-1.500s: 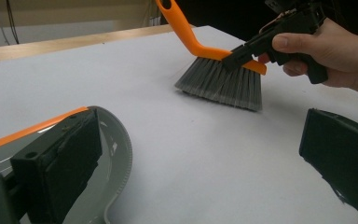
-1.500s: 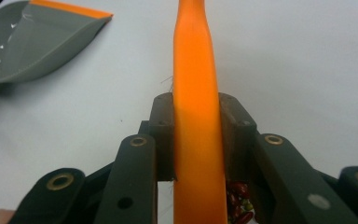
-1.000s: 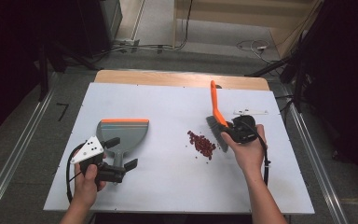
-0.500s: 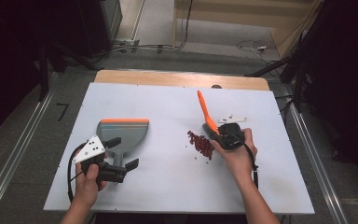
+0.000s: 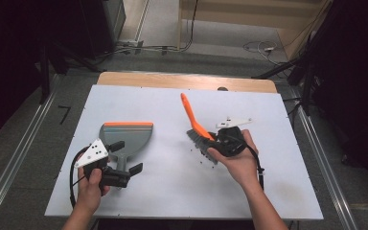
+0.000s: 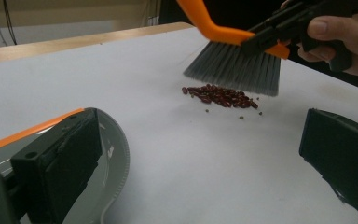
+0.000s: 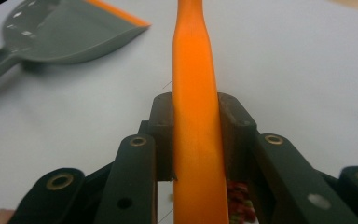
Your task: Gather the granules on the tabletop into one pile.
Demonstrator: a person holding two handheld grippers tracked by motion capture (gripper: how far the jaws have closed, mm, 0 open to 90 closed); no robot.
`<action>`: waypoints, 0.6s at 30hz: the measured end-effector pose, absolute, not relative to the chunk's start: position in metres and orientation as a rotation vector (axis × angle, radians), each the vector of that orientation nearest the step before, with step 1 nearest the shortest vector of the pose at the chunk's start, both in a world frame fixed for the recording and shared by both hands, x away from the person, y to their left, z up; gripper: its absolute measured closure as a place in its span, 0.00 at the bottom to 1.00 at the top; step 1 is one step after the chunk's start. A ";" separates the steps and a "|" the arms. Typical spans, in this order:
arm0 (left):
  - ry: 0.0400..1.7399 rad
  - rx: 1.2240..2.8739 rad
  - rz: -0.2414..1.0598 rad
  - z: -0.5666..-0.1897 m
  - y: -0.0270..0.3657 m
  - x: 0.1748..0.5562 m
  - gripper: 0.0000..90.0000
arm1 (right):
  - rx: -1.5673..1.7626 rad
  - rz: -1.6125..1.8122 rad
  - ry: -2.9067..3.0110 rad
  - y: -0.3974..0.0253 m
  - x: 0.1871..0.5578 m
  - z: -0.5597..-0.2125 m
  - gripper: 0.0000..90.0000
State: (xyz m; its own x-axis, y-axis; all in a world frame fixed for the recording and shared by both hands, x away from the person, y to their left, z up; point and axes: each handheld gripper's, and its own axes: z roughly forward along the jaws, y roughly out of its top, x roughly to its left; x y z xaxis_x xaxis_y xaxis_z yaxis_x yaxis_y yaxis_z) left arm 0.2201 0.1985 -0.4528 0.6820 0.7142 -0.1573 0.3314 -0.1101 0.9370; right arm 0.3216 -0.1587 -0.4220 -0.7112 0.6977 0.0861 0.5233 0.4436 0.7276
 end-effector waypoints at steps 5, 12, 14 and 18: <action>0.846 1.705 0.405 -0.452 0.199 0.219 0.00 | 1.045 1.106 2.598 -0.139 0.323 -0.443 0.77; 0.847 1.703 0.403 -0.452 0.200 0.219 0.00 | 1.108 1.073 2.564 -0.152 0.335 -0.454 0.77; 0.847 1.702 0.403 -0.452 0.200 0.220 0.00 | 1.131 1.069 2.542 -0.157 0.337 -0.454 0.77; 0.848 1.704 0.405 -0.452 0.200 0.219 0.00 | 1.156 1.043 2.501 -0.164 0.340 -0.453 0.77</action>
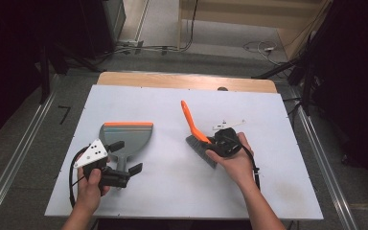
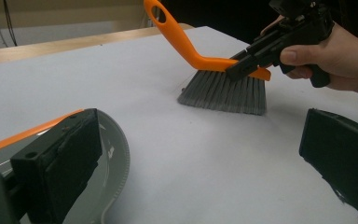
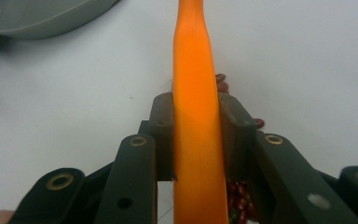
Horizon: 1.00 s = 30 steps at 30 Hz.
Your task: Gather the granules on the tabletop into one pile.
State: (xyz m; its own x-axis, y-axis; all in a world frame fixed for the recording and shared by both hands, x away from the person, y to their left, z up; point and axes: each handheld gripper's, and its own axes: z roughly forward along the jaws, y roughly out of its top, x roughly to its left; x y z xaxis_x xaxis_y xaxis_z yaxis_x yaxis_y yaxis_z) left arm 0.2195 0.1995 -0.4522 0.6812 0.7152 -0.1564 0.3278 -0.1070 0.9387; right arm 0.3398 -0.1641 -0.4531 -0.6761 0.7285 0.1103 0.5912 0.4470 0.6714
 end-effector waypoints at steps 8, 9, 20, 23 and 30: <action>0.845 1.708 0.402 -0.453 0.198 0.219 0.00 | 1.152 1.068 2.468 -0.172 0.339 -0.444 0.77; 0.847 1.708 0.402 -0.453 0.198 0.219 0.00 | 1.145 1.084 2.468 -0.174 0.339 -0.442 0.77; 0.856 1.711 0.403 -0.454 0.199 0.220 0.00 | 0.689 1.169 2.774 -0.202 0.330 -0.429 0.77; 0.856 1.712 0.403 -0.455 0.198 0.221 0.00 | 0.563 1.128 2.863 -0.208 0.325 -0.438 0.77; 0.854 1.721 0.401 -0.455 0.194 0.221 0.00 | 0.513 1.148 2.900 -0.217 0.340 -0.455 0.77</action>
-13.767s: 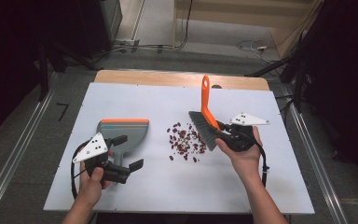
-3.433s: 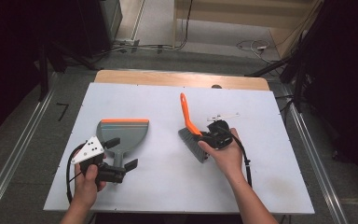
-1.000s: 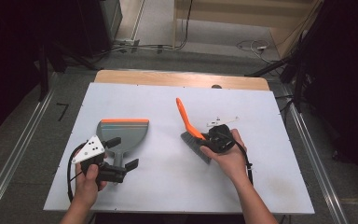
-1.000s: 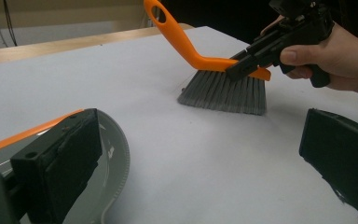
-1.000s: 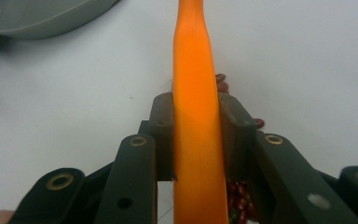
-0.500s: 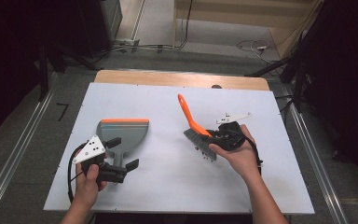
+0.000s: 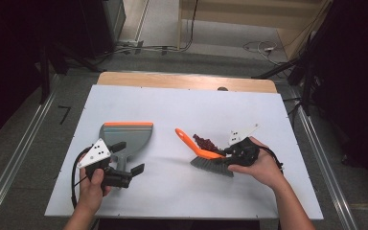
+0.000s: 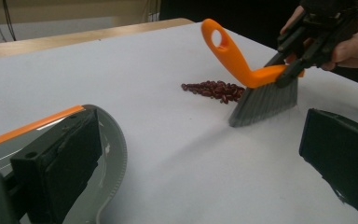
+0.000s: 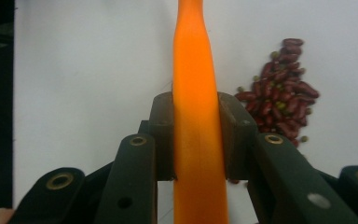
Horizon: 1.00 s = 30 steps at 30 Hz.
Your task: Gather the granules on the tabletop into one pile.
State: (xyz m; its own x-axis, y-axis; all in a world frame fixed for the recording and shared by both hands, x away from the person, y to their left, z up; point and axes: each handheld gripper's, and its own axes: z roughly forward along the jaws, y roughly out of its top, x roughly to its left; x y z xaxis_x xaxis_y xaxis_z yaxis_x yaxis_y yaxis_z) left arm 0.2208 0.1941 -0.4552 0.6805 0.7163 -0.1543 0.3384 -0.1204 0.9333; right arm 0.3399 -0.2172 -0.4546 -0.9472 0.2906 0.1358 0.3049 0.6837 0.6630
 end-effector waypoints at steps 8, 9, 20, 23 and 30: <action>0.857 1.726 0.397 -0.457 0.195 0.221 0.00 | -0.493 -1.167 -2.879 -0.213 0.362 -0.456 0.76; 0.857 1.725 0.398 -0.457 0.195 0.221 0.00 | -0.493 -1.170 -2.885 -0.212 0.364 -0.456 0.76; 0.855 1.722 0.396 -0.457 0.196 0.221 0.00 | -0.531 -1.205 -2.898 -0.209 0.380 -0.456 0.76; 0.855 1.729 0.397 -0.457 0.195 0.221 0.00 | -0.540 -1.208 -2.914 -0.209 0.381 -0.454 0.76; 0.854 1.730 0.395 -0.457 0.195 0.221 0.00 | -0.541 -1.219 -2.926 -0.210 0.381 -0.453 0.76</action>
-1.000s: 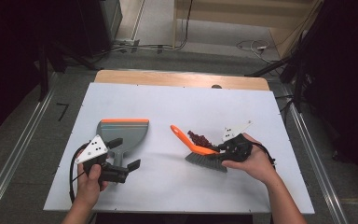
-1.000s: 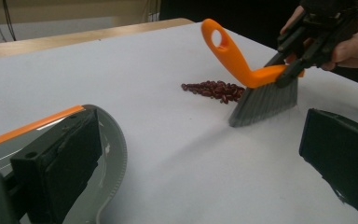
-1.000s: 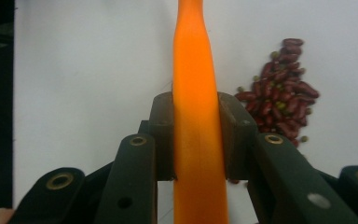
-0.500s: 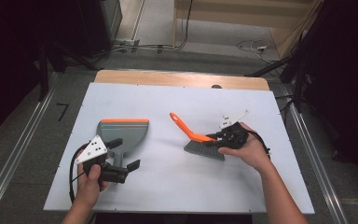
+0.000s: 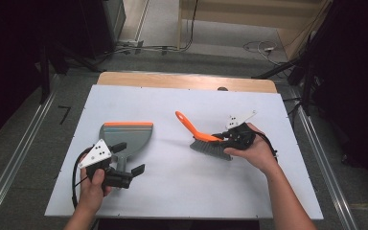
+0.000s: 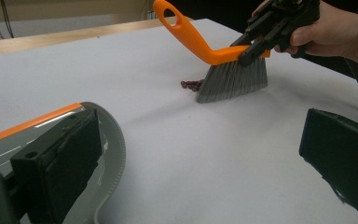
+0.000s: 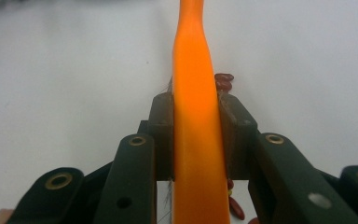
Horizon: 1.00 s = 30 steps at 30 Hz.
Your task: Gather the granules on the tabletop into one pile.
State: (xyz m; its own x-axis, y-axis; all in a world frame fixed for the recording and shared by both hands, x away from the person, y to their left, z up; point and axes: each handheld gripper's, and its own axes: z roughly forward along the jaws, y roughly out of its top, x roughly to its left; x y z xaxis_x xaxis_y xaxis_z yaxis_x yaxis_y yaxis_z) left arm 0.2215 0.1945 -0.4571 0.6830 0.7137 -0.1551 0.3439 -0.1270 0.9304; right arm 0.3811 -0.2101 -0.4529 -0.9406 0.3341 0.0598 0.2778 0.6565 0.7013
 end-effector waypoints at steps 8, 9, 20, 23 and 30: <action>0.854 1.727 0.399 -0.457 0.195 0.221 0.00 | 0.517 1.171 2.783 -0.211 0.379 -0.450 0.76; 0.854 1.725 0.399 -0.457 0.195 0.221 0.00 | 0.519 1.169 2.783 -0.211 0.379 -0.450 0.76; 0.855 1.724 0.400 -0.457 0.195 0.221 0.00 | 0.552 1.273 2.702 -0.229 0.359 -0.430 0.76; 0.854 1.726 0.401 -0.456 0.194 0.221 0.00 | 0.562 1.276 2.674 -0.237 0.352 -0.428 0.76; 0.853 1.730 0.398 -0.457 0.193 0.221 0.00 | 0.757 1.292 2.549 -0.259 0.337 -0.430 0.76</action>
